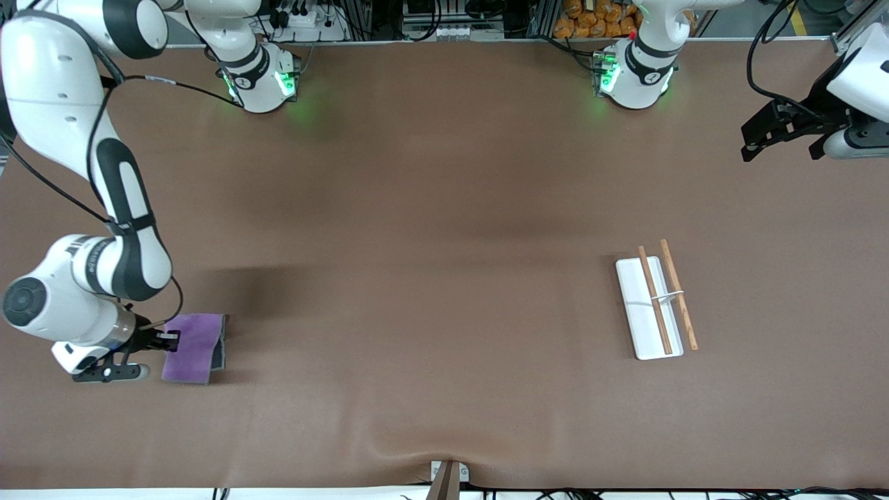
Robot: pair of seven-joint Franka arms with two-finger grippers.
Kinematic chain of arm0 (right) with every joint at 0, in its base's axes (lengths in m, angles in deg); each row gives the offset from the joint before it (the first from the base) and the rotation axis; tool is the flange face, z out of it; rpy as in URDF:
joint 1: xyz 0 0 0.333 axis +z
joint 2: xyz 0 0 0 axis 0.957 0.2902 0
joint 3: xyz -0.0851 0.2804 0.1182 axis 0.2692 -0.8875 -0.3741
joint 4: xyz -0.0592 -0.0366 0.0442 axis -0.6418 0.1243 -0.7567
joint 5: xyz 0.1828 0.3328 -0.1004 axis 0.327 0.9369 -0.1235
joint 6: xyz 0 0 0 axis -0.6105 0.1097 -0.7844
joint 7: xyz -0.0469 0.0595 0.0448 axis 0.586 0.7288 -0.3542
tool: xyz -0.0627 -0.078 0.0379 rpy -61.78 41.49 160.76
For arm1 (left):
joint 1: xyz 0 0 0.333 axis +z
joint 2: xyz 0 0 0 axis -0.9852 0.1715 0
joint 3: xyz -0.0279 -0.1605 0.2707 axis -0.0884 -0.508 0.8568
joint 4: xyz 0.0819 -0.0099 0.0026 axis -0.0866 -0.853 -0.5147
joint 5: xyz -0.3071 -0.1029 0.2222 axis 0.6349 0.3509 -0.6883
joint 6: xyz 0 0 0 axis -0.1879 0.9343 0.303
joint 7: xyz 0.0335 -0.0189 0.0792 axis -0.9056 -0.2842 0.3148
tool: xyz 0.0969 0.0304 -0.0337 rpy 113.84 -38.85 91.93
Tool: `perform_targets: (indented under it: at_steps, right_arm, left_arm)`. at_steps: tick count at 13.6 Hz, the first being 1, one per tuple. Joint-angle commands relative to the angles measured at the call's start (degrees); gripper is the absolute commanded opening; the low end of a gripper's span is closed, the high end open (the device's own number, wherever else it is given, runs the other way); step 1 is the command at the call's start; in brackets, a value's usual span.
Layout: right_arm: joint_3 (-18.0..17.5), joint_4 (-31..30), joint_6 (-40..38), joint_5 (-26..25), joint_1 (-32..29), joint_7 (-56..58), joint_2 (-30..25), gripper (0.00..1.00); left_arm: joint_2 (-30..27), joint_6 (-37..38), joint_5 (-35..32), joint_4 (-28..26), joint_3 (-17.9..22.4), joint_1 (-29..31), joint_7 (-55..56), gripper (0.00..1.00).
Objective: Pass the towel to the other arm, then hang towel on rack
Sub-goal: 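Grasp the purple towel with the right gripper and lift it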
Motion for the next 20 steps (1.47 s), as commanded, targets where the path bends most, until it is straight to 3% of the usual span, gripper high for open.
perform_targets:
  at_steps: [1,6,10,14,17,20]
  right_arm:
    - [-0.8,-1.4,-4.7,0.4,0.4,2.0,-6.0,0.0]
    - [-3.2,-1.3,-13.2,0.5,3.1,4.1,-12.6,0.0]
    - [-10.0,-1.1,-14.3,0.4,3.3,4.4,-15.5,0.0]
    - [-19.5,-0.6,-14.8,-0.1,3.3,4.2,-16.0,0.0]
    - [-25.8,0.3,-14.3,-0.3,3.8,4.5,-15.9,0.0]
    - [-27.5,1.6,-14.3,-0.8,9.6,4.2,-15.9,0.0]
  left_arm:
    - [-1.1,0.4,0.8,-0.1,0.1,0.5,-0.9,1.0]
    - [-1.0,0.3,0.8,-0.2,0.1,0.5,-0.8,1.0]
    - [-1.0,0.3,0.8,-0.2,0.0,0.4,0.3,1.0]
    - [-0.4,0.3,0.9,-0.2,-0.1,0.3,3.0,1.0]
    - [0.9,0.0,6.1,0.0,0.0,0.4,10.7,1.0]
    - [3.1,-1.5,6.3,0.1,0.0,0.3,11.4,1.0]
